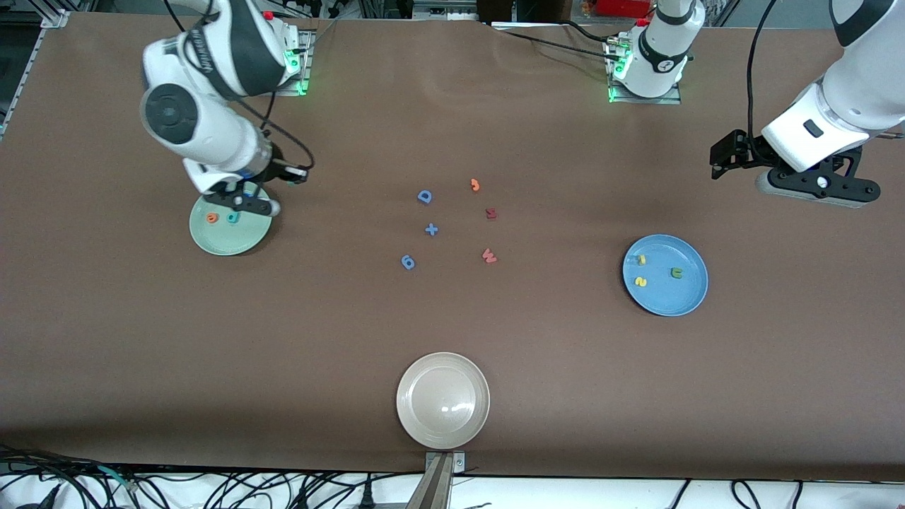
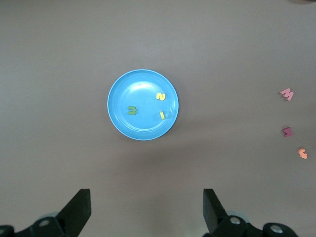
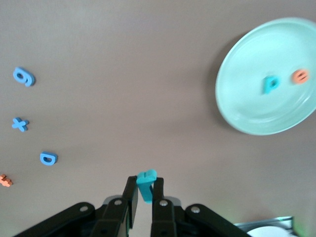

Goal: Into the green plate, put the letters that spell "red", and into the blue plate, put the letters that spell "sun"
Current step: 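Carry the cyan r over the green plate with the right gripper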

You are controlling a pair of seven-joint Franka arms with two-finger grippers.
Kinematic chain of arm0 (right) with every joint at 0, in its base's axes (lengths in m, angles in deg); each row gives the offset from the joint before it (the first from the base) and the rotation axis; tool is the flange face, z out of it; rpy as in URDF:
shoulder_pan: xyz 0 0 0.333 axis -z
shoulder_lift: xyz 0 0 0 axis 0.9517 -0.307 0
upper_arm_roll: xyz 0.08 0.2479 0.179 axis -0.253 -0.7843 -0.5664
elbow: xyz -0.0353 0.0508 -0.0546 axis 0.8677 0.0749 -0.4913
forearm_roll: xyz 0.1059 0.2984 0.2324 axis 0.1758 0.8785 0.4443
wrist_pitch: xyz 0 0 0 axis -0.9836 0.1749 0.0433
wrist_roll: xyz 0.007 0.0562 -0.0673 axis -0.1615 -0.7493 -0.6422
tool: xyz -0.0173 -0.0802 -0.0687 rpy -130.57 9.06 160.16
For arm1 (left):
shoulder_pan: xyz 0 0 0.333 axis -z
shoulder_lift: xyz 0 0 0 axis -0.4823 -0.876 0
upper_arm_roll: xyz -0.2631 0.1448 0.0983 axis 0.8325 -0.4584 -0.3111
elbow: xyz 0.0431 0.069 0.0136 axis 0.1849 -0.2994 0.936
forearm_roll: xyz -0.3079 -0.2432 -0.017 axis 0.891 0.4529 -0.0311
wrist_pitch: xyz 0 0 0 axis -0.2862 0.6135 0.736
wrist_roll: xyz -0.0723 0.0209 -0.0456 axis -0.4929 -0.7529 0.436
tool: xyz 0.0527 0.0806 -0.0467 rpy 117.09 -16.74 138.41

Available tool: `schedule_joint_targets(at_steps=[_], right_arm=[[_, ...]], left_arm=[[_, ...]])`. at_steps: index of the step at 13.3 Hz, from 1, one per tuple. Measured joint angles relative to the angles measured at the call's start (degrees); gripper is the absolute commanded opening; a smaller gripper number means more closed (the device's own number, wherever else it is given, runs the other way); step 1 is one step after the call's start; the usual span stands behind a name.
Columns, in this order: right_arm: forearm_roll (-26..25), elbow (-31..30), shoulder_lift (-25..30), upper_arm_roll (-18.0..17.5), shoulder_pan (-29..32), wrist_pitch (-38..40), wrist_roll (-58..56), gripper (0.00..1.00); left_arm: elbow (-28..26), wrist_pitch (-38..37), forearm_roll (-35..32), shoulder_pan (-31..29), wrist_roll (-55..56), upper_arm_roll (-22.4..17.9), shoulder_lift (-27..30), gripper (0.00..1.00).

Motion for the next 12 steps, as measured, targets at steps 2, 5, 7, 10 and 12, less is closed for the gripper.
schedule_joint_targets(at_steps=[2, 5, 7, 10, 12], right_arm=[[-1.48, 0.88, -0.02, 3.84, 0.06, 0.48, -4.58, 0.0], [-3.93, 0.82, -0.66, 8.25, 0.15, 0.07, -11.34, 0.0], [-4.22, 0.39, -1.84, 11.38, 0.22, -1.0, -16.1, 0.0], [-4.22, -4.94, -3.98, 13.59, 0.38, -8.41, -19.05, 0.0], [-4.22, -11.48, -5.97, 13.4, 0.23, -18.05, -19.05, 0.0]], left_arm=[[0.11, 0.0, 0.0, 0.02, 0.0, 0.26, 0.12, 1.0], [0.19, -0.06, 0.0, 0.07, 0.0, 0.74, 0.47, 1.0], [0.19, -0.21, 0.01, 0.07, 0.0, 0.75, 0.49, 1.0], [0.19, -0.25, 0.01, 0.07, 0.0, 0.73, 0.5, 1.0], [0.2, -0.27, 0.01, 0.07, 0.0, 0.72, 0.5, 1.0]])
